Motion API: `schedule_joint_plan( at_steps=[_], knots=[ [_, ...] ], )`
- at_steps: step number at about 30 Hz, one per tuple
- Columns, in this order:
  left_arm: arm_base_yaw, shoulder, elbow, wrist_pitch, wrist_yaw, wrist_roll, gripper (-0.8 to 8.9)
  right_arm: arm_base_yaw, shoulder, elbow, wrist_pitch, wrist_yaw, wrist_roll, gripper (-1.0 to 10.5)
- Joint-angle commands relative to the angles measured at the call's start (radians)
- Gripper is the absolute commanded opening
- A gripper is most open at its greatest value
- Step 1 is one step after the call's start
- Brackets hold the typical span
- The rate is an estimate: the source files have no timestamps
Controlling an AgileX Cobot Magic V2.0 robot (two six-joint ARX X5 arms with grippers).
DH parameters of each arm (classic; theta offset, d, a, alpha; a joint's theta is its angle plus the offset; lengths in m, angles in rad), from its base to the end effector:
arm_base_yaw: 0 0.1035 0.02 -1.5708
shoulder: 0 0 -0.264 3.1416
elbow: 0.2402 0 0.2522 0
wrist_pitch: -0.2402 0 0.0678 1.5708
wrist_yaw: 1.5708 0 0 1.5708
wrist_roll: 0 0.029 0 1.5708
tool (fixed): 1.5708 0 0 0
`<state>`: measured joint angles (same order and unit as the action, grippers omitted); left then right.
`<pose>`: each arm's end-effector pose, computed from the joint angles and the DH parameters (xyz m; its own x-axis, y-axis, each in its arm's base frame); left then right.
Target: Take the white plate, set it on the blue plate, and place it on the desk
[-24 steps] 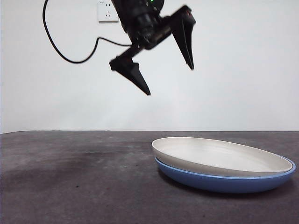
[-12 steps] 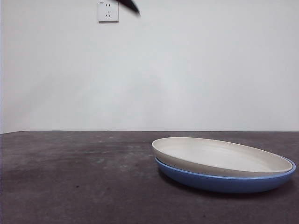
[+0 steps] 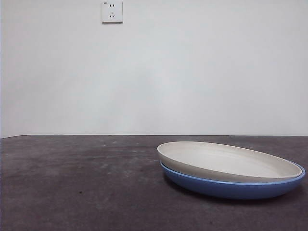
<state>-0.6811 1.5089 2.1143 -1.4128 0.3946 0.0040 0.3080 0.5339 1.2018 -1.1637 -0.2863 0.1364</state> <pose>0.1766 -0.1575 0.4874 0.2538 -0.7005 -0.6670 0.7900 0.5480 -0.2750 0.0280 0.0175 0.3912 0.7185 0.5249 -0.4564 -0.4610 0.8507 0.2527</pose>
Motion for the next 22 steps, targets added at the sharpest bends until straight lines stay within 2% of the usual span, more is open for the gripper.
schedule_joint_plan(
  at_steps=[1, 5, 11, 15, 22],
  knots=[
    [-0.010, -0.065, -0.085, -0.035, -0.002, 0.044, 6.31, 0.004, 0.020, 0.018, 0.021, 0.000, 0.030, 5.8],
    [-0.010, -0.195, -0.259, -0.023, -0.002, 0.064, 6.31, 0.004, 0.047, 0.018, 0.026, 0.003, 0.047, 5.8],
    [-0.010, -0.424, -0.518, 0.111, -0.003, 0.064, 6.30, 0.004, 0.116, 0.014, -0.006, 0.003, 0.044, 5.8],
    [-0.010, -0.539, -0.628, 0.172, -0.009, 0.063, 6.30, 0.004, 0.164, -0.012, -0.039, 0.016, 0.031, 5.8],
    [-0.010, -0.695, -0.756, 0.228, -0.079, 0.050, 6.30, 0.004, 0.224, -0.098, -0.015, 0.024, 0.019, 5.8]
  ],
)
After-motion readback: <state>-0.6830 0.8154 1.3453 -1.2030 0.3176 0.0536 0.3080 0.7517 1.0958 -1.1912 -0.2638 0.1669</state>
